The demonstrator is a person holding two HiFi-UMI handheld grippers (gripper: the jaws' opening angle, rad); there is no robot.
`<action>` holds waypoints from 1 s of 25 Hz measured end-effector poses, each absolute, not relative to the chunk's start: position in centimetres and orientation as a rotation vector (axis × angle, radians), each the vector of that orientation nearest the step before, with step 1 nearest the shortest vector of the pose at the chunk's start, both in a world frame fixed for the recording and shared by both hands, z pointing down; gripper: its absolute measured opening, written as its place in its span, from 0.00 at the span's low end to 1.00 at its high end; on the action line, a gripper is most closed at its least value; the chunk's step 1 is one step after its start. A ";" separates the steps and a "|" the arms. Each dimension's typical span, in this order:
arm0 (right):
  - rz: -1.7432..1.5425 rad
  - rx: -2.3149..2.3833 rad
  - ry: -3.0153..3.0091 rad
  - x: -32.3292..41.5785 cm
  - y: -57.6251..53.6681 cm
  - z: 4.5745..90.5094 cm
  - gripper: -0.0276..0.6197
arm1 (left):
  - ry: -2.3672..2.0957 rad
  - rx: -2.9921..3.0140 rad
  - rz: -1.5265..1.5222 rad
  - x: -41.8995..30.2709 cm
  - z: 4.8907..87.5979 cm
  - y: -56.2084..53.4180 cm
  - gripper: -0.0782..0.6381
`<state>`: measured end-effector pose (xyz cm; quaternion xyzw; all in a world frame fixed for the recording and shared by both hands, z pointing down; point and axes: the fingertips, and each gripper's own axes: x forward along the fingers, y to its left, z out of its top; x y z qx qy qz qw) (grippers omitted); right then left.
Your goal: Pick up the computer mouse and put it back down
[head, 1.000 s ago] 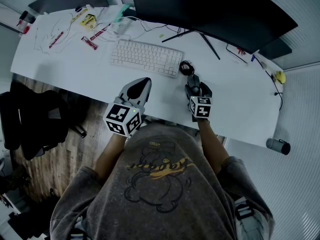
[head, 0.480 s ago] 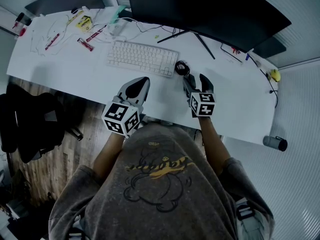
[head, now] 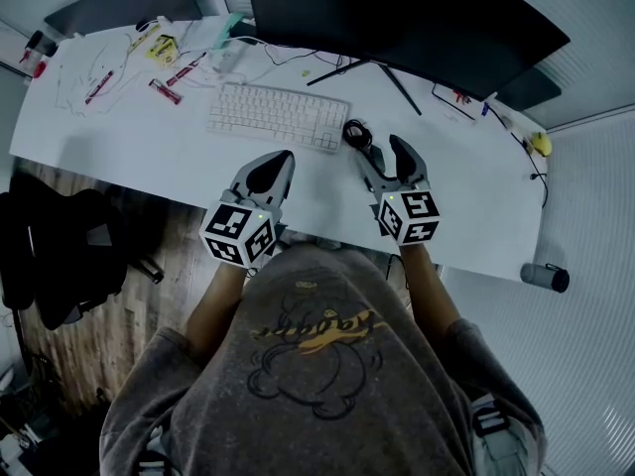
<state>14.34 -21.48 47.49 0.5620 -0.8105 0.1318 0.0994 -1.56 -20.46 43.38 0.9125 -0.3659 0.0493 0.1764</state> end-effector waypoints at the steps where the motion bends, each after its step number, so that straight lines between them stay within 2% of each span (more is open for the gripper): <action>1: 0.385 1.647 -2.414 13.9 -21.1 46.9 0.52 | -1.038 2.582 0.134 -1.6 43.3 -20.5 0.13; 5: 0.372 1.634 -2.465 12.8 -19.8 45.0 0.49 | -1.043 2.581 0.117 -1.7 43.1 -20.6 0.13; 11: 0.334 1.674 -2.511 12.2 -18.0 42.7 0.32 | -1.060 2.600 0.104 -2.1 42.4 -21.1 0.13; 12: 0.321 1.682 -2.516 12.1 -17.7 42.4 0.27 | -1.064 2.603 0.105 -2.1 42.4 -21.1 0.13; 14: 0.286 1.711 -2.517 11.9 -17.3 42.0 0.09 | -1.071 2.601 0.105 -2.4 42.4 -21.2 0.13; 15: 0.278 1.722 -2.515 11.9 -17.2 42.0 0.06 | -1.076 2.596 0.105 -2.5 42.5 -21.3 0.13; 25: 0.336 1.747 -2.488 11.5 -17.5 44.5 0.05 | -1.111 2.608 0.120 -3.6 43.5 -20.5 0.13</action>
